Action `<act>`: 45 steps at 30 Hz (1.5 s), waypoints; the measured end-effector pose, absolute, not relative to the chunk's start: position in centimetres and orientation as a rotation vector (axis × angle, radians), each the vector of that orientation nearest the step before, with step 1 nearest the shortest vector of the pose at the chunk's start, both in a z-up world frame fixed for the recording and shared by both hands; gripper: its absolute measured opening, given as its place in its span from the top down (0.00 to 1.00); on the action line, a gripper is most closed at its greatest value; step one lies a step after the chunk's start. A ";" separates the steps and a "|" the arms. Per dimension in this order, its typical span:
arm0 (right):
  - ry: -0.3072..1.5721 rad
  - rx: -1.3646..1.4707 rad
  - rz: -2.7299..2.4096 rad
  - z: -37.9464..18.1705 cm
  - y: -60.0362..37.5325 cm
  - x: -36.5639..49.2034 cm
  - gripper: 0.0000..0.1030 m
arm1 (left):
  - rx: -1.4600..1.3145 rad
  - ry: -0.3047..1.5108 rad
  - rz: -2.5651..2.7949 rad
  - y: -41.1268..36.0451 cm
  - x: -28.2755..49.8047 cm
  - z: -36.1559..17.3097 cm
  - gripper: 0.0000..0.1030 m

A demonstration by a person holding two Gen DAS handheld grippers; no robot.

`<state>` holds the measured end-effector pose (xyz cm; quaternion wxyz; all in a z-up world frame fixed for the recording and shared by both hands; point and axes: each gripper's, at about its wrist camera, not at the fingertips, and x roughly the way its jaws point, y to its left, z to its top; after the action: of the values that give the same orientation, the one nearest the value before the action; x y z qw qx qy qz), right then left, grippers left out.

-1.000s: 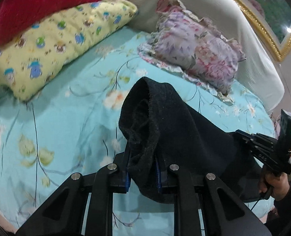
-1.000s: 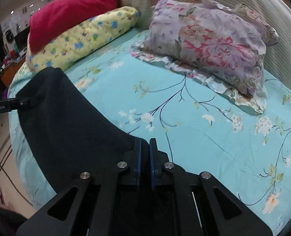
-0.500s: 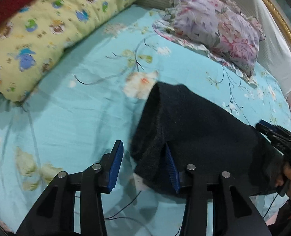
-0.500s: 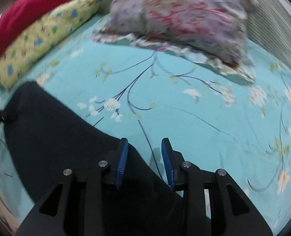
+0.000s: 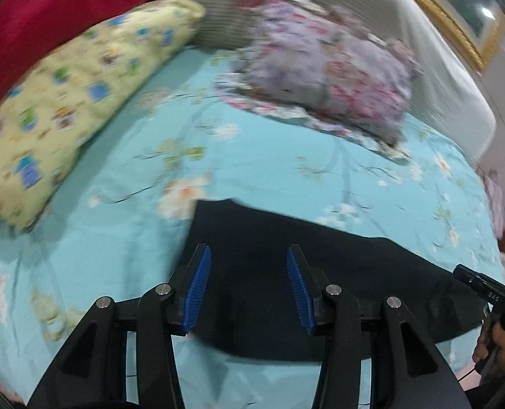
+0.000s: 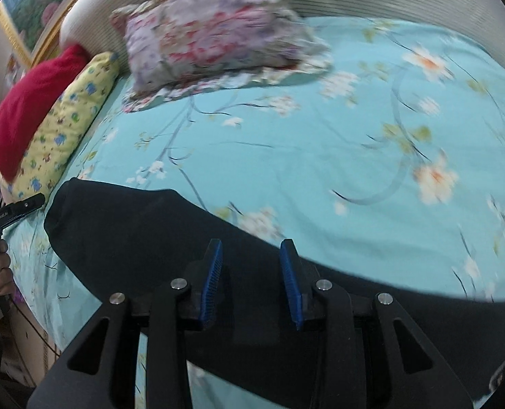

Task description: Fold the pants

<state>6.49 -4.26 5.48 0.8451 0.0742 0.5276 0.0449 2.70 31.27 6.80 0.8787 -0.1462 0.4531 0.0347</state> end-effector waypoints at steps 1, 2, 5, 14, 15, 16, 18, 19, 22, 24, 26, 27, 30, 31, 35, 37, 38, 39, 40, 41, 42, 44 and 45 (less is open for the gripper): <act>1.112 0.165 0.083 5.7 -4.9 6.0 0.64 | -0.299 0.947 0.053 30.5 3.1 6.8 0.54; 1.111 0.174 0.072 5.9 -5.5 5.4 0.64 | -0.291 0.951 0.030 29.6 3.7 6.9 0.54; 1.106 0.198 0.043 6.5 -7.2 3.8 0.64 | -0.261 0.971 -0.042 26.3 5.2 7.1 0.51; 1.091 0.298 -0.080 7.2 -12.1 -1.9 0.64 | -0.129 1.016 -0.324 14.5 8.9 7.2 0.50; 1.090 0.304 -0.094 7.2 -12.5 -2.4 0.64 | -0.105 1.024 -0.365 12.8 9.3 7.2 0.50; 1.088 0.313 -0.107 7.3 -13.0 -2.9 0.64 | -0.093 1.026 -0.384 12.0 9.4 7.1 0.50; 1.085 0.340 -0.135 7.3 -14.0 -4.1 0.64 | -0.058 1.035 -0.443 9.6 9.8 7.2 0.50; 1.081 0.349 -0.150 7.4 -14.4 -4.6 0.64 | -0.042 1.038 -0.466 8.6 9.9 7.2 0.49; 1.072 0.376 -0.183 7.6 -15.4 -6.0 0.64 | 0.007 1.044 -0.531 5.6 10.3 7.2 0.49; 1.064 0.397 -0.211 7.6 -16.2 -7.0 0.64 | 0.038 1.048 -0.580 3.6 10.5 7.4 0.48; 1.057 0.417 -0.239 7.7 -17.0 -8.1 0.64 | 0.070 1.049 -0.619 1.7 10.8 7.5 0.47; 1.055 0.427 -0.251 7.8 -17.4 -8.6 0.64 | 0.081 1.050 -0.636 1.0 10.9 7.5 0.47; 1.047 0.456 -0.285 7.7 -18.5 -9.7 0.64 | 0.127 1.055 -0.688 -1.4 11.2 7.5 0.47; 1.045 0.471 -0.300 7.7 -18.9 -10.2 0.64 | 0.140 1.057 -0.704 -2.1 11.4 7.5 0.47; 1.039 0.531 -0.357 7.3 -20.6 -11.8 0.62 | 0.200 1.065 -0.768 -5.8 11.7 7.4 0.46; 1.033 0.565 -0.391 7.1 -21.6 -12.7 0.56 | 0.221 1.070 -0.791 -7.1 11.9 7.3 0.46; 1.029 0.576 -0.400 7.1 -21.9 -12.9 0.54 | 0.236 1.071 -0.806 -8.0 12.0 7.2 0.46; 1.018 0.594 -0.415 7.0 -22.4 -13.4 0.54 | 0.245 1.072 -0.817 -8.6 12.0 7.2 0.46; 1.006 0.617 -0.424 7.0 -22.8 -13.8 0.54 | 0.255 1.073 -0.829 -9.2 12.1 7.2 0.46; 1.000 0.632 -0.428 7.0 -23.1 -13.9 0.54 | 0.268 1.071 -0.840 -9.9 12.1 7.1 0.46; 0.993 0.654 -0.439 6.8 -23.6 -14.2 0.53 | 0.291 1.069 -0.850 -10.9 12.1 7.0 0.46; 0.979 0.701 -0.445 6.5 -24.3 -14.6 0.53 | 0.325 1.069 -0.869 -12.4 12.1 6.8 0.46; 0.964 0.745 -0.442 6.3 -24.8 -14.9 0.53 | 0.336 1.072 -0.876 -12.8 12.1 6.6 0.46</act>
<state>-14.88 -24.78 6.26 0.7973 0.3469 0.4488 -0.2061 12.09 -12.79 6.62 0.7567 0.1540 0.4920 -0.4020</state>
